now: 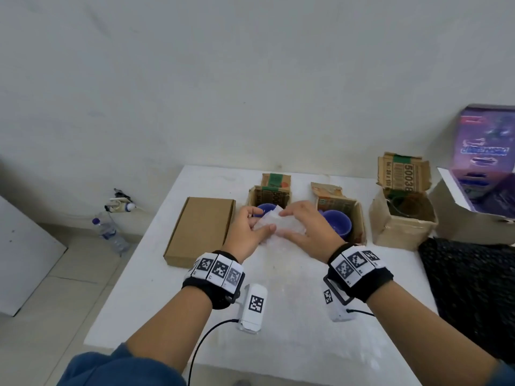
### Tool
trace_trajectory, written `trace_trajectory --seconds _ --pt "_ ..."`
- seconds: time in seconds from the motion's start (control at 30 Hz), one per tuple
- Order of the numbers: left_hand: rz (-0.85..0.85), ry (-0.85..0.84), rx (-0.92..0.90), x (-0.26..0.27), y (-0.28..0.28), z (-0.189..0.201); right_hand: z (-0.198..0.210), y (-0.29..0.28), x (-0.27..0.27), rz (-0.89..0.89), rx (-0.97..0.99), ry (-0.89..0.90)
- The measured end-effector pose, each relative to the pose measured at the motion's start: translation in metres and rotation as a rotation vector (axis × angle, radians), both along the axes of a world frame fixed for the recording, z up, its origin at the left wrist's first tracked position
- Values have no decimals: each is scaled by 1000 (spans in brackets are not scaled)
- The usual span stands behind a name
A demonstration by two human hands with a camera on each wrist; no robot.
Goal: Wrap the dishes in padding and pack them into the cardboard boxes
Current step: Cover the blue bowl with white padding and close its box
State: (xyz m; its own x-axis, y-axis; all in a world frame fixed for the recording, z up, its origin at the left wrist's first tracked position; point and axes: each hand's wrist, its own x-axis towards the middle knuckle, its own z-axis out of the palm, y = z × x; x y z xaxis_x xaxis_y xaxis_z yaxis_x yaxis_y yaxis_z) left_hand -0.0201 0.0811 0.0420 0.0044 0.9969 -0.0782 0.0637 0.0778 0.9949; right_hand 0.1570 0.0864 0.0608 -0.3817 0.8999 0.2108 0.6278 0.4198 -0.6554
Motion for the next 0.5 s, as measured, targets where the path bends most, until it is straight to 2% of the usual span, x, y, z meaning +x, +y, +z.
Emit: trace_trajectory --seconds 0.17,0.37,0.43,0.5 --pt "-78 -22 11 -29 37 1 0 34 -31 -47 -8 -131" --pt "-119 271 47 -62 77 -36 -7 74 -56 -284 -33 -236" --pt "-199 322 9 -68 79 -45 -12 81 -69 -230 -57 -361" --pt "-246 268 -28 -71 78 -49 -22 84 -79 -140 -141 -434"
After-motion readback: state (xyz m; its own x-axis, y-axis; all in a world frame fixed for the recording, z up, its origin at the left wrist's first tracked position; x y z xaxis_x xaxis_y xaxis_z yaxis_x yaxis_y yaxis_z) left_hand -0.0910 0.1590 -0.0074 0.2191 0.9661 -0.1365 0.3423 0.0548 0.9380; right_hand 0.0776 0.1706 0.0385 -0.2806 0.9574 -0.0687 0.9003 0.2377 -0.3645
